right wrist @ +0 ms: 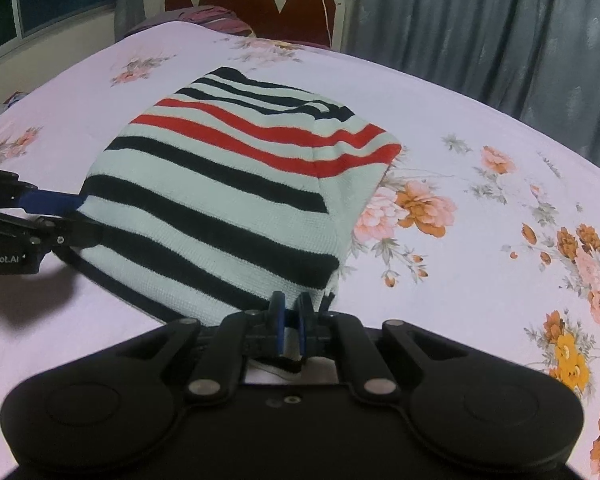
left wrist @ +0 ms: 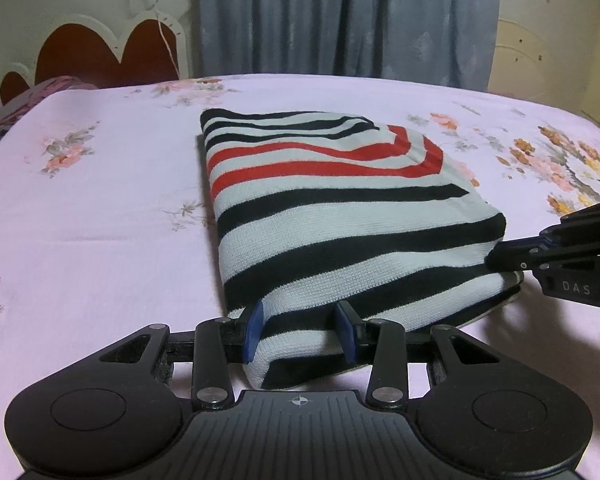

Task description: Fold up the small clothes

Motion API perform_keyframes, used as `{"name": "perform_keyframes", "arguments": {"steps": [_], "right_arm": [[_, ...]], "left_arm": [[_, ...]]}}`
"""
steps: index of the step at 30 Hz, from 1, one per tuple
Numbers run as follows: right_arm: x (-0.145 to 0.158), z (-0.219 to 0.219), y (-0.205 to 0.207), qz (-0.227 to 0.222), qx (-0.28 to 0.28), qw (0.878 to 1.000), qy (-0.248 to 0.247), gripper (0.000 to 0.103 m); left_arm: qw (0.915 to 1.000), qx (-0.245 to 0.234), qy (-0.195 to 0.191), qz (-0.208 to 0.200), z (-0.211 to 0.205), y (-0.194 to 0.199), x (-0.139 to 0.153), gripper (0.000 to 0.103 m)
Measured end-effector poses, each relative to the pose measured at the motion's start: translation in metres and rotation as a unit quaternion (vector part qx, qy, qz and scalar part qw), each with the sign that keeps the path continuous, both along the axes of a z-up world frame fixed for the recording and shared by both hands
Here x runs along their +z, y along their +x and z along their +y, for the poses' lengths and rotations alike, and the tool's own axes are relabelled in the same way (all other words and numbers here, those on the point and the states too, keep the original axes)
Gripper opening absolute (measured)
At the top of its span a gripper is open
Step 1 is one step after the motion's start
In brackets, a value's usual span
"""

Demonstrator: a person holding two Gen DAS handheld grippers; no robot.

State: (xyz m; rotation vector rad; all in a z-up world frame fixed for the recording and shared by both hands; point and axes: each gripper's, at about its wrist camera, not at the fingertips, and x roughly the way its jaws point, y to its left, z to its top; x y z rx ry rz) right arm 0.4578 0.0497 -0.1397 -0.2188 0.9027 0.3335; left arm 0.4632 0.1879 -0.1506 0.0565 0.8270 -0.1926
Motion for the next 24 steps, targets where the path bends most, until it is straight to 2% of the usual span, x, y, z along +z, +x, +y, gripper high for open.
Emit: {"name": "perform_keyframes", "arguments": {"steps": [10, 13, 14, 15, 16, 17, 18, 20, 22, 23, 24], "right_arm": [[0.002, 0.003, 0.002, 0.007, -0.001, 1.0, -0.007, 0.006], [0.009, -0.003, 0.003, 0.022, -0.013, 1.0, 0.018, 0.007], [0.013, -0.006, 0.001, 0.027, -0.02, 0.999, 0.029, 0.01], [0.02, -0.01, -0.004, 0.026, -0.028, 0.998, 0.042, 0.024], [0.028, -0.014, -0.012, 0.018, -0.037, 0.998, 0.052, 0.033], [0.035, -0.018, -0.02, 0.01, -0.042, 0.997, 0.058, 0.052], [0.041, -0.022, -0.029, 0.001, -0.046, 0.997, 0.064, 0.073], [0.053, -0.028, -0.047, -0.011, -0.053, 0.996, 0.065, 0.091], [0.06, -0.034, -0.058, -0.009, -0.063, 0.996, 0.057, 0.095], [0.065, -0.037, -0.067, -0.011, -0.069, 0.996, 0.058, 0.102], [0.069, -0.039, -0.073, -0.015, -0.076, 0.995, 0.057, 0.102]], "left_arm": [[0.9997, 0.007, 0.022, 0.004, -0.009, 0.002, 0.0, 0.039], [0.9992, 0.016, 0.036, 0.001, -0.014, 0.001, 0.008, 0.04], [0.9992, 0.021, 0.034, -0.003, -0.016, -0.004, 0.014, 0.045], [0.9992, 0.024, 0.029, -0.013, -0.018, -0.011, 0.021, 0.067], [0.9988, 0.028, 0.022, -0.032, -0.021, -0.022, 0.029, 0.078], [0.9978, 0.034, 0.022, -0.053, -0.024, -0.034, 0.037, 0.094], [0.9968, 0.038, 0.027, -0.065, -0.029, -0.043, 0.043, 0.102], [0.9959, 0.037, 0.032, -0.075, -0.038, -0.063, 0.053, 0.102], [0.9958, 0.044, 0.021, -0.077, -0.045, -0.081, 0.062, 0.102], [0.9956, 0.048, 0.017, -0.079, -0.048, -0.09, 0.067, 0.102], [0.995, 0.055, 0.017, -0.082, -0.051, -0.1, 0.072, 0.102]]}}
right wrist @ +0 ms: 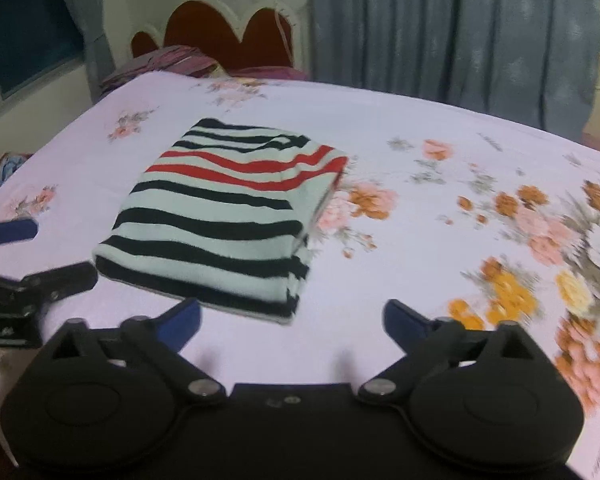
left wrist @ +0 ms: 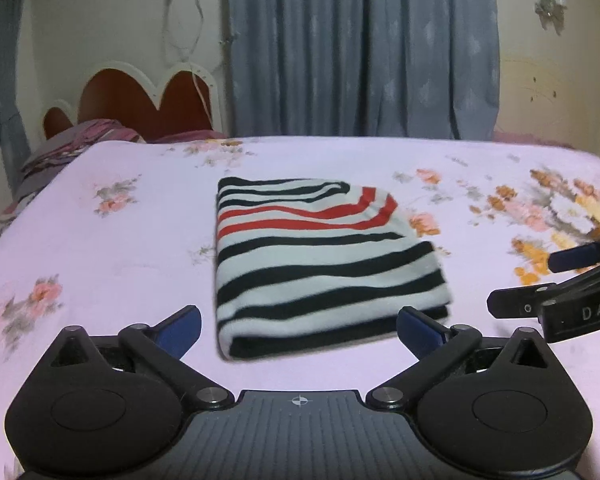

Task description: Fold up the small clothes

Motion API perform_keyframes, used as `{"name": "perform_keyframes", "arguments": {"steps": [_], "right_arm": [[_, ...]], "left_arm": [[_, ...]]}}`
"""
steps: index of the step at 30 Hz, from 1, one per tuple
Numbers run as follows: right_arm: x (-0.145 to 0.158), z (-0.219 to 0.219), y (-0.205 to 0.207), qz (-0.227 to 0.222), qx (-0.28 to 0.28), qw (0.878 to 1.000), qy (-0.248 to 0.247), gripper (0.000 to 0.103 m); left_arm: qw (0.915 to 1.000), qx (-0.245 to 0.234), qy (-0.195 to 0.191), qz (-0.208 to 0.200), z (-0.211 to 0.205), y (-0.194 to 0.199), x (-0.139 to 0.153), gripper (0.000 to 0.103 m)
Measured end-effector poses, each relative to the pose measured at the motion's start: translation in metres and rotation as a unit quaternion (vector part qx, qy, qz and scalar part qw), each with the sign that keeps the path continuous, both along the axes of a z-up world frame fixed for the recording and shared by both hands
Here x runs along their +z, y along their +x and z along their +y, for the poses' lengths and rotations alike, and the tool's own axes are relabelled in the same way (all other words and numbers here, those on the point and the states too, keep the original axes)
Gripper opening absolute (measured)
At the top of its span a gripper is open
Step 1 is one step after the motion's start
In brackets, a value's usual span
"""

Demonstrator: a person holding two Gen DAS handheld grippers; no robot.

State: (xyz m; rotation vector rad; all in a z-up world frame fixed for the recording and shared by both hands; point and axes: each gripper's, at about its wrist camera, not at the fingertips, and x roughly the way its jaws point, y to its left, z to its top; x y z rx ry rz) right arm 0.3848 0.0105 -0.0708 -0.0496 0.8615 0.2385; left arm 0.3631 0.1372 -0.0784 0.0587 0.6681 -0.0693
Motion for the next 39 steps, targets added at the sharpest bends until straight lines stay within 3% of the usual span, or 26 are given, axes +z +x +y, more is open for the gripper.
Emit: {"name": "perform_keyframes", "arguments": {"steps": [4, 19, 27, 39], "right_arm": [[0.016, -0.007, -0.029, -0.009, -0.017, 1.0, -0.004, 0.102], [0.077, -0.029, -0.161, -0.1, -0.037, 0.994, 0.012, 0.102], [0.095, -0.028, -0.191, -0.125, -0.039, 0.991, 0.029, 0.102], [0.097, -0.021, -0.202, -0.134, -0.052, 0.99, 0.019, 0.102]], "left_arm": [[0.9999, 0.008, 0.014, 0.003, -0.008, -0.035, 0.016, 0.102], [0.9982, 0.033, -0.025, -0.044, -0.005, -0.167, 0.072, 0.102], [0.9969, 0.028, -0.037, -0.064, -0.007, -0.19, 0.09, 0.102], [0.9956, 0.023, -0.045, -0.079, -0.006, -0.201, 0.097, 0.102]]}}
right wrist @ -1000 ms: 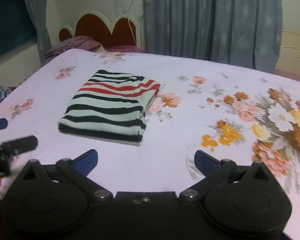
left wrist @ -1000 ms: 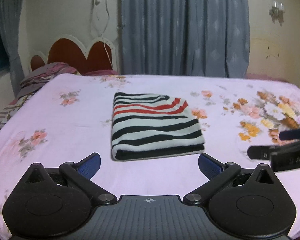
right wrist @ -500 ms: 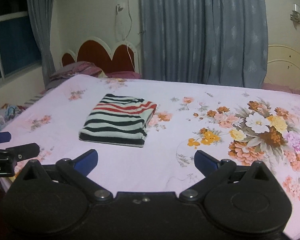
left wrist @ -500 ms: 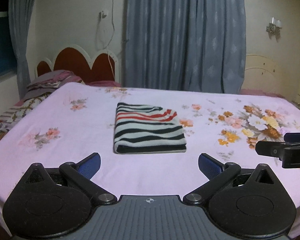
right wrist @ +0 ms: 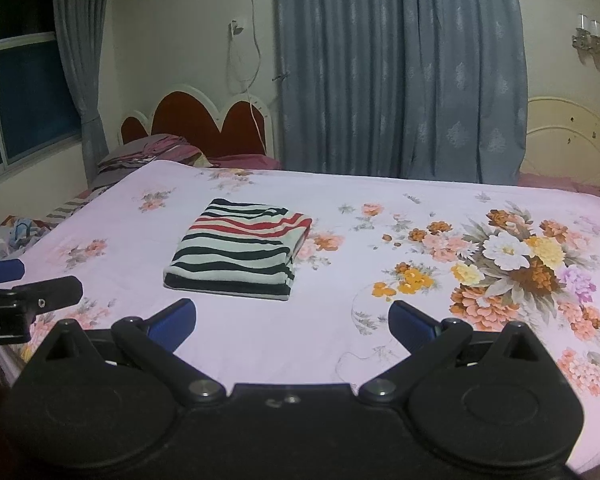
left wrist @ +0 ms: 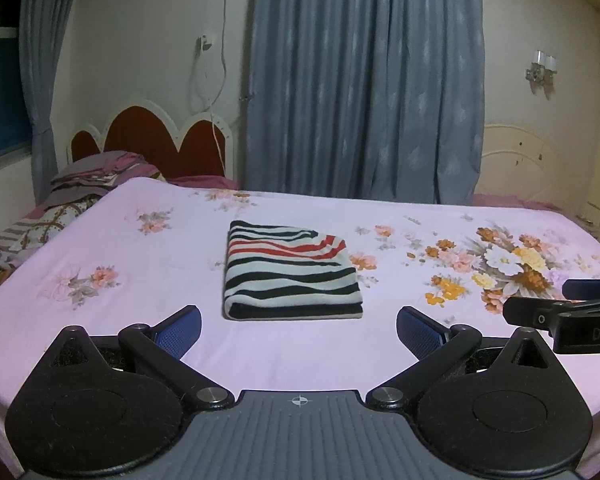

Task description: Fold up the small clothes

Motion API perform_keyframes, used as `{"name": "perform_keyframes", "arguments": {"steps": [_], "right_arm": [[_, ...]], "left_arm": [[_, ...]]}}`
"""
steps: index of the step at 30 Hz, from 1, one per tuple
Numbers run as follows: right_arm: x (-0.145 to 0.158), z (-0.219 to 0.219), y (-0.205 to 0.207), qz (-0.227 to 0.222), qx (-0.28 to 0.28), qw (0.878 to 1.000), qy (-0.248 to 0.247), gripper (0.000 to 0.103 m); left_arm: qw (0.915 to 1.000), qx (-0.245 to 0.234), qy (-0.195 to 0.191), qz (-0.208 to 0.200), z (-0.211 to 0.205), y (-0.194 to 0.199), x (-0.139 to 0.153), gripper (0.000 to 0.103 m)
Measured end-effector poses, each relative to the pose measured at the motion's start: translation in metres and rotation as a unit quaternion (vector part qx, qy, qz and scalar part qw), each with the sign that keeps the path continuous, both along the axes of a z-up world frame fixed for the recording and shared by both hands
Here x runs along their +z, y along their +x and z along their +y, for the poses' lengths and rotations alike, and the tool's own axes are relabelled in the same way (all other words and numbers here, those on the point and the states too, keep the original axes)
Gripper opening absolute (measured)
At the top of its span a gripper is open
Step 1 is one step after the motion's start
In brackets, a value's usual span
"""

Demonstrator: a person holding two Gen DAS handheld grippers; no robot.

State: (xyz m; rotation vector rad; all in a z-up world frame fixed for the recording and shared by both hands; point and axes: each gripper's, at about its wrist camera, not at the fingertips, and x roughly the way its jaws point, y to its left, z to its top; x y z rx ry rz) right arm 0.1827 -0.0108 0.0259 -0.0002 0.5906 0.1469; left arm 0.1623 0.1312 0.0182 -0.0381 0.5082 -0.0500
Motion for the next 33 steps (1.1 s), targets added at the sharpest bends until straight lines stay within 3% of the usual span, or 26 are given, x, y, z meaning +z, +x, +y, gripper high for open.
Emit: {"name": "perform_keyframes", "arguments": {"steps": [33], "right_arm": [[0.016, 0.004, -0.006, -0.015, 0.002, 1.0, -0.012, 0.102]], "left_arm": [[0.9999, 0.005, -0.003, -0.009, 0.006, -0.003, 0.002, 0.102]]}}
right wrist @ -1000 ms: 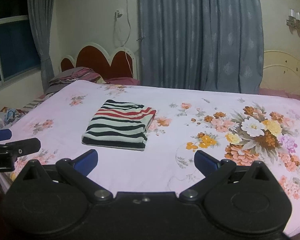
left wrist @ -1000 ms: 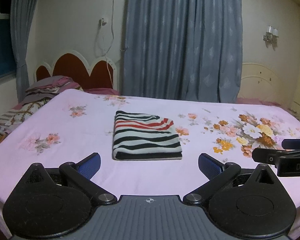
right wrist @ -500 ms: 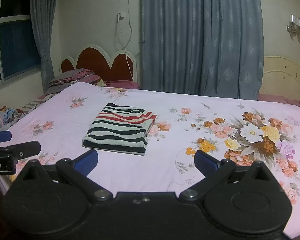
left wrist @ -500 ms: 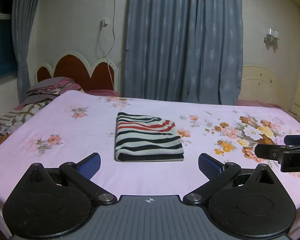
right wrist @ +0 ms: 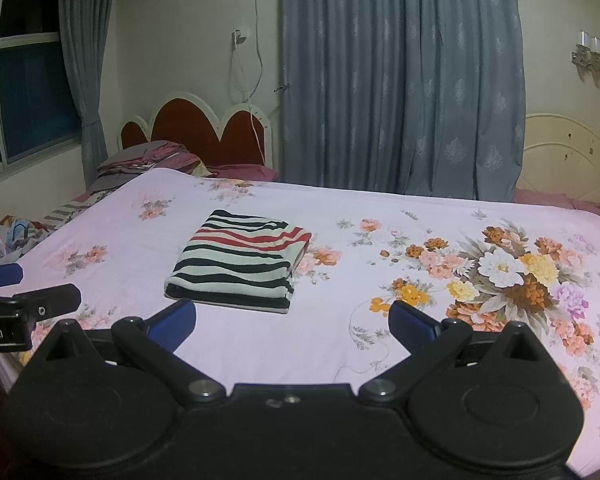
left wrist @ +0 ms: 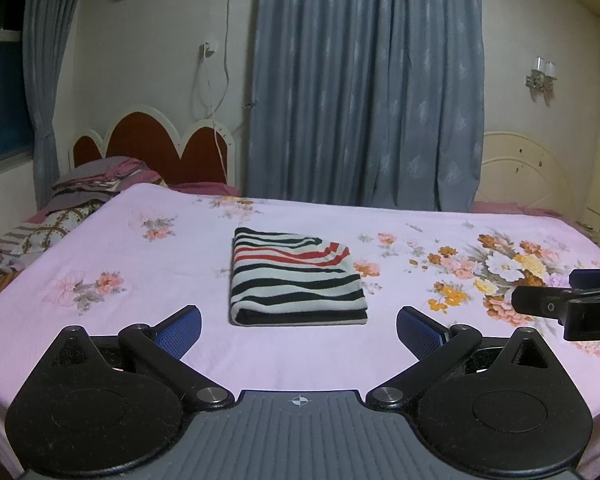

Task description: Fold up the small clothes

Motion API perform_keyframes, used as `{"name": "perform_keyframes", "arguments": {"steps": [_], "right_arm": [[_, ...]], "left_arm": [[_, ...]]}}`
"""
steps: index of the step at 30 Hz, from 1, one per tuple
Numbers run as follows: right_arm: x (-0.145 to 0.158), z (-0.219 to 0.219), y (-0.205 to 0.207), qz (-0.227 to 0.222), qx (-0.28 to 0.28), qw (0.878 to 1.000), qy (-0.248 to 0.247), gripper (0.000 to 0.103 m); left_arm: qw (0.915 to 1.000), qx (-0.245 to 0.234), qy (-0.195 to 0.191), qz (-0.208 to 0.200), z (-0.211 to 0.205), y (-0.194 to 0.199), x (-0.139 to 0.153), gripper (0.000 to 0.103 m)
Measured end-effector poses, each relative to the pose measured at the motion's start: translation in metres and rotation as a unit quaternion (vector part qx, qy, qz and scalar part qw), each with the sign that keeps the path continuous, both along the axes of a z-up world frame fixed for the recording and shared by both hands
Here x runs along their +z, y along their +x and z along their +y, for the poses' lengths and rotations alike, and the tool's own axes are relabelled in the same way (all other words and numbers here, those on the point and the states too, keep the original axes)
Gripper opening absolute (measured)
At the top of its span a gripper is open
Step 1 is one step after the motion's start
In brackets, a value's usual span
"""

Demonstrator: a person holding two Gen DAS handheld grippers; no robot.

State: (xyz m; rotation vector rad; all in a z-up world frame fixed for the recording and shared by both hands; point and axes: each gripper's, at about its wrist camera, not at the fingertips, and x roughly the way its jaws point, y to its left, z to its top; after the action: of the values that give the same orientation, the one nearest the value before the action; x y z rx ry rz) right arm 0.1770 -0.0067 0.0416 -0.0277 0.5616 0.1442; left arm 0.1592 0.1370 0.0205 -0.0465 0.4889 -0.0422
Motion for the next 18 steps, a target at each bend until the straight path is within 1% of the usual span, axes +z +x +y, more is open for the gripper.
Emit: {"name": "perform_keyframes", "arguments": {"steps": [18], "right_arm": [[0.0001, 0.0023, -0.0015, 0.0, 0.002, 1.0, 0.001, 0.102]], "left_arm": [[1.0, 0.0, 0.001, 0.0, 0.0009, 0.0003, -0.0009, 0.102]]}}
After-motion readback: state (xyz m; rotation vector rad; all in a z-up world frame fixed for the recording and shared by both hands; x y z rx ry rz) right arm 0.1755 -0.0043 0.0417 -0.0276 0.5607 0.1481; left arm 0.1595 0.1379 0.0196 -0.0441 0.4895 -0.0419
